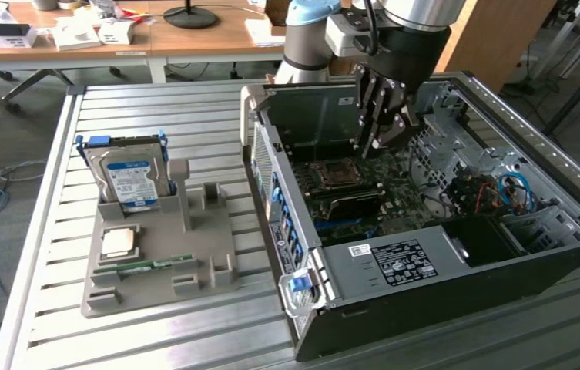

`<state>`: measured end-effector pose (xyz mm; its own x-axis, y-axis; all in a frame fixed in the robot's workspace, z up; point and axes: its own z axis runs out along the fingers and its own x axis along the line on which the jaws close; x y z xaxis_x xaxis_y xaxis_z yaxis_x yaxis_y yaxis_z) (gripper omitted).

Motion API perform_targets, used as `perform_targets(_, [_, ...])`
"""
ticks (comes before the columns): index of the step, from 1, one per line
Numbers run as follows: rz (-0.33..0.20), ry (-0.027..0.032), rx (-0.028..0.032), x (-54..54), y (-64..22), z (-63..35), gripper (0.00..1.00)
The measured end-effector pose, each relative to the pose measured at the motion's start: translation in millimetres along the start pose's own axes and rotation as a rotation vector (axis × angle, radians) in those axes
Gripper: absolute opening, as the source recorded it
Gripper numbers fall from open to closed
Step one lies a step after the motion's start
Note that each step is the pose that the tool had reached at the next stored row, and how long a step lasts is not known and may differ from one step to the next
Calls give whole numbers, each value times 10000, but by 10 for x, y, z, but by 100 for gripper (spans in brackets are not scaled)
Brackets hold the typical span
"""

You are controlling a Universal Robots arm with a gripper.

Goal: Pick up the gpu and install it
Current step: 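Press down on the gpu until it lock into place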

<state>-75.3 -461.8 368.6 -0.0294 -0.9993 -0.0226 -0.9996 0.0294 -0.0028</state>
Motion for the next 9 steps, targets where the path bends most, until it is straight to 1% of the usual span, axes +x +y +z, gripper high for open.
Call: perform_targets(9, [0,0,0,0,0,0,34])
